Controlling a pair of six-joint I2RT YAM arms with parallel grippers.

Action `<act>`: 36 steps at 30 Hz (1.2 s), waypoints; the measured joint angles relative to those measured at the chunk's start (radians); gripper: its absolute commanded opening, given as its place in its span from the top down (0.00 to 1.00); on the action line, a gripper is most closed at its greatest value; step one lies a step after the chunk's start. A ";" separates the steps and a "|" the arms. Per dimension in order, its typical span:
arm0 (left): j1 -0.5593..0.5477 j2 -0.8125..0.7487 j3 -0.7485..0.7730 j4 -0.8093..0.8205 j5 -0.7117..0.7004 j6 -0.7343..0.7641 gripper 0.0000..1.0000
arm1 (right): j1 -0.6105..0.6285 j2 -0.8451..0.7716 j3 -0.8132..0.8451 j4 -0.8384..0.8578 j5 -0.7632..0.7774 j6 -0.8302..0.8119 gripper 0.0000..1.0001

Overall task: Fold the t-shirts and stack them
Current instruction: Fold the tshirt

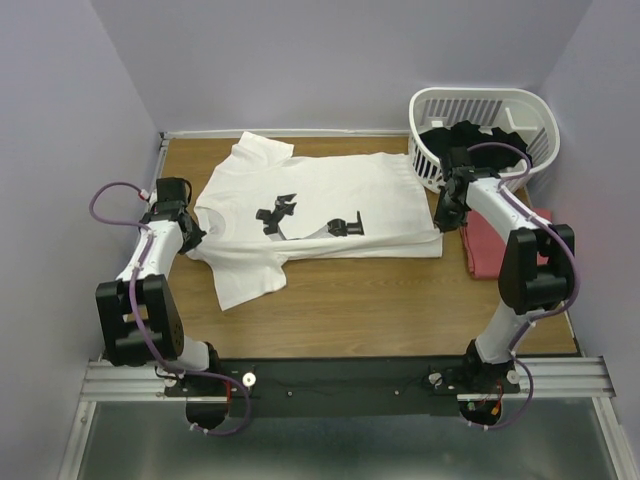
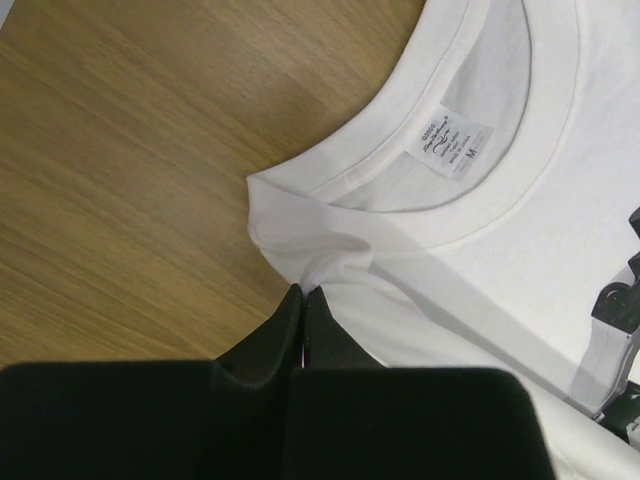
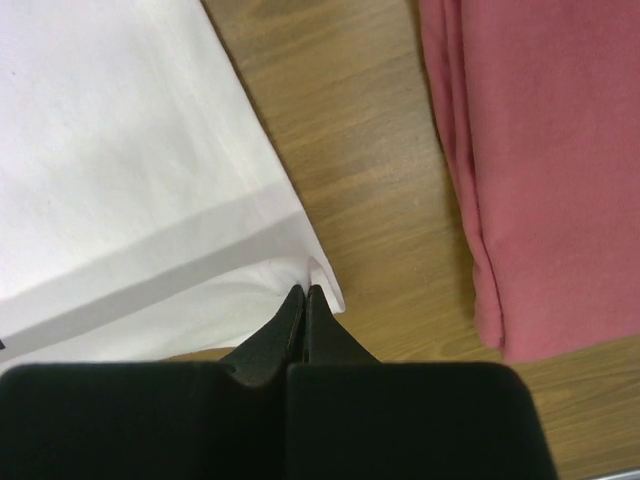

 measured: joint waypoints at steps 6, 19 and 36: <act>-0.001 0.048 0.015 0.018 0.000 0.005 1.00 | 0.000 0.024 0.007 0.026 0.002 -0.011 0.99; -0.001 0.082 0.038 0.046 -0.009 -0.004 1.00 | 0.000 0.063 0.035 0.098 0.027 -0.013 0.99; -0.003 0.133 0.038 0.092 -0.011 -0.012 1.00 | 0.000 0.093 0.032 0.202 0.028 -0.013 0.99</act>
